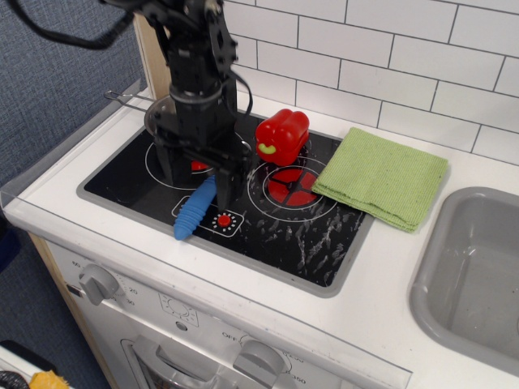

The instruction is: Place the blue spoon in front of the red pepper

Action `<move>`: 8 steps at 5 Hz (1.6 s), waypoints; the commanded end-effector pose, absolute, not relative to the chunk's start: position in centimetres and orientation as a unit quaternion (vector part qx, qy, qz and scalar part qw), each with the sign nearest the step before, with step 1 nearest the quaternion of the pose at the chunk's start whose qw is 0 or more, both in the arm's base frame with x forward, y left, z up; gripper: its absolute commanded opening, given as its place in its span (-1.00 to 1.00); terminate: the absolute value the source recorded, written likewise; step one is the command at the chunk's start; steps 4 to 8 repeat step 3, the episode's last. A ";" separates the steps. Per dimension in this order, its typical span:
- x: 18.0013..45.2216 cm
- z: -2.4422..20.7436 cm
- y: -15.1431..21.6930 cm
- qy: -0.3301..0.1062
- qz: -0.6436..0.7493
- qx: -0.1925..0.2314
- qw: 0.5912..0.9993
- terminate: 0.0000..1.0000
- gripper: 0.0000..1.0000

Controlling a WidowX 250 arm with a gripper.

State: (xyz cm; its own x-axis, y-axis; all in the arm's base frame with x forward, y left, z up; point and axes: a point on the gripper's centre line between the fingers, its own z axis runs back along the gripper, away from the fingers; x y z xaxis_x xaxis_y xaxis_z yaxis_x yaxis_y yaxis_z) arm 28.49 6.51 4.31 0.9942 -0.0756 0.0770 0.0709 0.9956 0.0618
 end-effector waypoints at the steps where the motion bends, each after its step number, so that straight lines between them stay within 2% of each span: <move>1: 29.0 6.1 6.1 -0.048 -0.042 0.035 0.997 -1.00 1.00; 2: 29.0 6.1 6.1 -0.048 -0.042 0.035 0.997 -1.00 1.00; 3: 29.0 6.1 6.1 -0.048 -0.042 0.035 0.997 1.00 1.00; 8: 29.0 6.1 6.1 -0.048 -0.042 0.035 0.997 1.00 1.00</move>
